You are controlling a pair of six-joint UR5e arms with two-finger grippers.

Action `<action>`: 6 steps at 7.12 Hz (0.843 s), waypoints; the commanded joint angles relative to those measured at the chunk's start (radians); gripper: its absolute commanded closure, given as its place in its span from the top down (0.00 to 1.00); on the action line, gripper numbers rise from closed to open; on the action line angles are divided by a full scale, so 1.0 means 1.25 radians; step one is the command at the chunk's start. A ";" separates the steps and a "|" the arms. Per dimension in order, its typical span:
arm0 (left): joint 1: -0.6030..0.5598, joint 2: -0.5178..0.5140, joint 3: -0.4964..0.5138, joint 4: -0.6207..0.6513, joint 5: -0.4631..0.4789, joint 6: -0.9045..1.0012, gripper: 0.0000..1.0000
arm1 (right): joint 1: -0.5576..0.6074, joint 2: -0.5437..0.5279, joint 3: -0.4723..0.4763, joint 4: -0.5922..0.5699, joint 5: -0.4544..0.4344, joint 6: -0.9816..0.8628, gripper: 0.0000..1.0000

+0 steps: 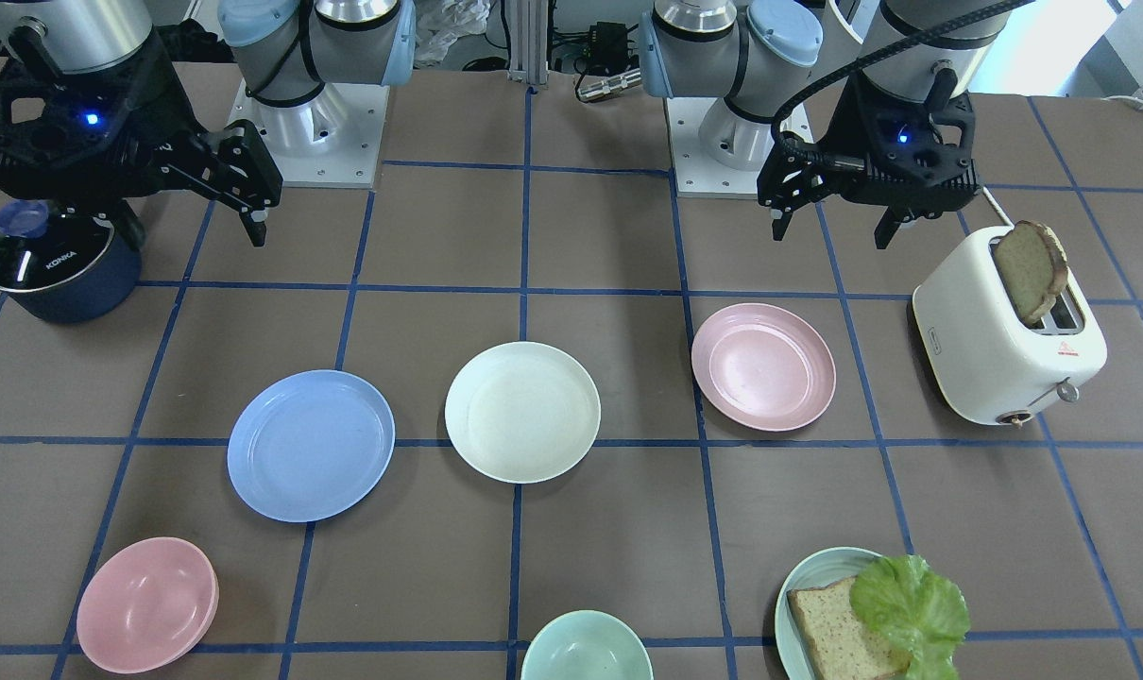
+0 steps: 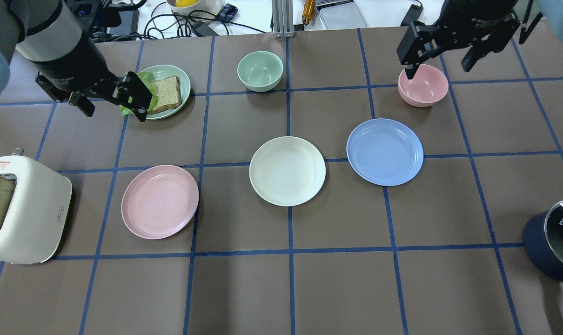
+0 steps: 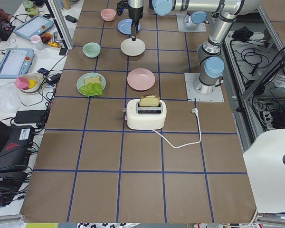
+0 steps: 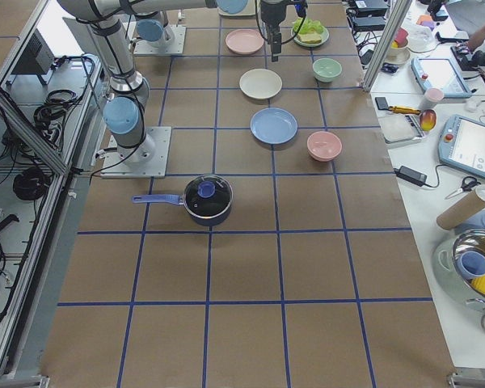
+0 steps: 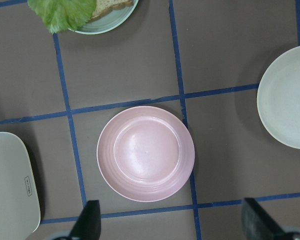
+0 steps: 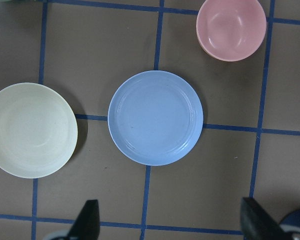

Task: Stack three plates with pink and blue

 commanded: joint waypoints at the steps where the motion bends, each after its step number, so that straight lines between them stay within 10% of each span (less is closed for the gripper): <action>1: 0.000 0.000 0.001 0.001 0.000 0.001 1.00 | 0.000 0.001 0.000 0.001 0.000 -0.001 1.00; 6: 0.000 0.011 0.000 0.000 -0.001 0.000 1.00 | 0.000 0.001 0.002 0.003 -0.002 -0.002 1.00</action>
